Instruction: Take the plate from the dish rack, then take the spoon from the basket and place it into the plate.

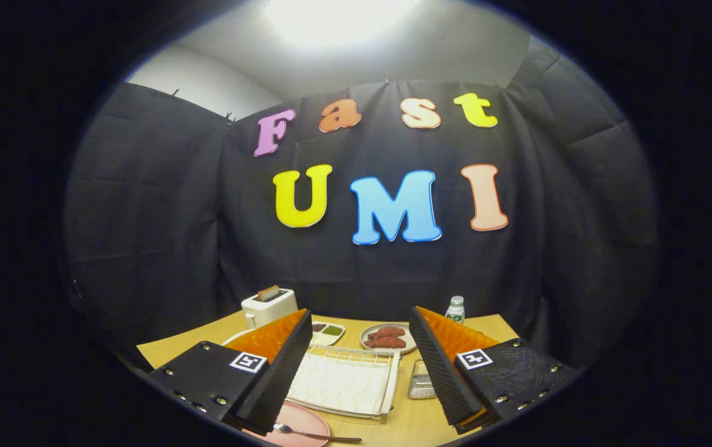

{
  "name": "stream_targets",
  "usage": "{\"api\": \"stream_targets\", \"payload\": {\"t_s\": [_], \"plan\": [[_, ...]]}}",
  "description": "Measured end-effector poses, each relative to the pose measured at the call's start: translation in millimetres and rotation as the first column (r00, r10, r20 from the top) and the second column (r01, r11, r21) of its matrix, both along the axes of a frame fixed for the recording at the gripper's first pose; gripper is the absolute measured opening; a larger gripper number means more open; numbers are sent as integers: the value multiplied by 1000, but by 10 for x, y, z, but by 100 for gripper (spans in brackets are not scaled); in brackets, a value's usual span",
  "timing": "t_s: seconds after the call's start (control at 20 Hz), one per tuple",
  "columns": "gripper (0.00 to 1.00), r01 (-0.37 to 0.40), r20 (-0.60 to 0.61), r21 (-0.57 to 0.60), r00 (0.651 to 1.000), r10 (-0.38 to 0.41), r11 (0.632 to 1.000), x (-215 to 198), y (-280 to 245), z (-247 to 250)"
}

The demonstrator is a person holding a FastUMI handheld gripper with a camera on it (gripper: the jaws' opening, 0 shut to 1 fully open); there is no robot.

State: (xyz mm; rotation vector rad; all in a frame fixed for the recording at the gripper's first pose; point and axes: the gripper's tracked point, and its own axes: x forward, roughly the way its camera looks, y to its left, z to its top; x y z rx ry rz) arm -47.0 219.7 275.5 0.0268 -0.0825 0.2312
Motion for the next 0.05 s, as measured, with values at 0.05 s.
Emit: {"api": "stream_targets", "payload": {"t_s": [0.05], "plan": [[96,6,20,6,1000,-6,1000,-8,-31,134]]}}
